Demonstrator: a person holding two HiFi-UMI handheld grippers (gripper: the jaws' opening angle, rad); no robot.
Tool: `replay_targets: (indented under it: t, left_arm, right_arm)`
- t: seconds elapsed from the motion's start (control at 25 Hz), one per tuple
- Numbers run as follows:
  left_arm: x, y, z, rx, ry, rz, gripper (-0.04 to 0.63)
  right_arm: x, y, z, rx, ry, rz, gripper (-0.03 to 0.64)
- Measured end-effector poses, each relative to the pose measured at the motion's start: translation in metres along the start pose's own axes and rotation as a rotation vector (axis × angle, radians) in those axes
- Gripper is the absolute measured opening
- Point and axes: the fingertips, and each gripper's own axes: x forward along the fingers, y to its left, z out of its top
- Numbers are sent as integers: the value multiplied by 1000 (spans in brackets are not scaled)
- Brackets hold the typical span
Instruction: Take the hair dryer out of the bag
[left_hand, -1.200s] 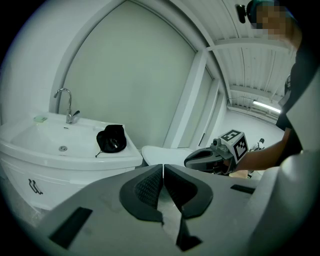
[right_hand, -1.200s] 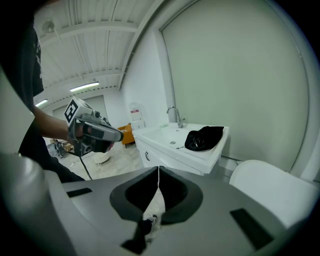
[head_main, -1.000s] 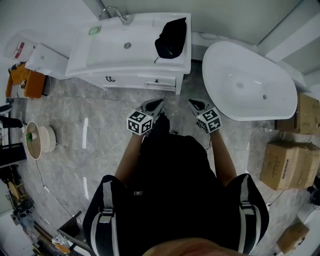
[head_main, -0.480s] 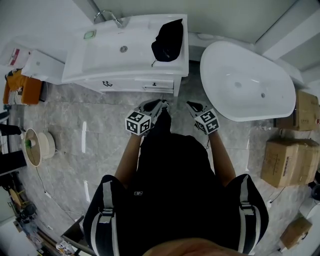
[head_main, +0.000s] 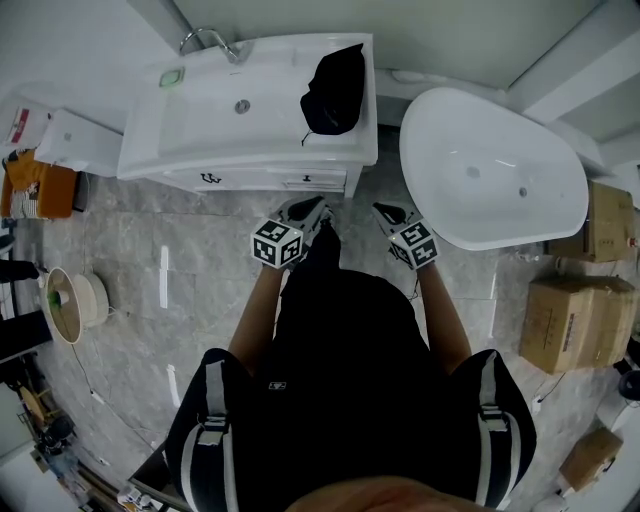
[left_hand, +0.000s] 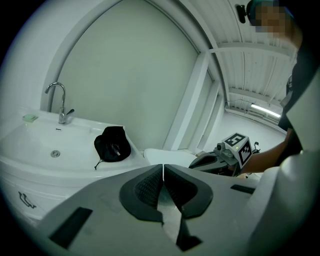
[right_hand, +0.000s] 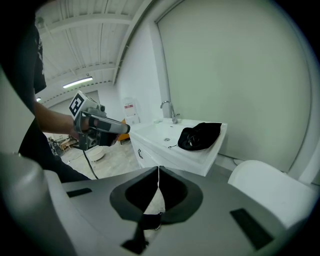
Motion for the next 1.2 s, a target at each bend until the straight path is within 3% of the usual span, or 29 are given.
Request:
replay_targets:
  t: [1.2]
  left_arm:
    - [91, 125, 59, -56, 50, -82, 20]
  right_arm:
    - [118, -96, 80, -18, 93, 14, 61]
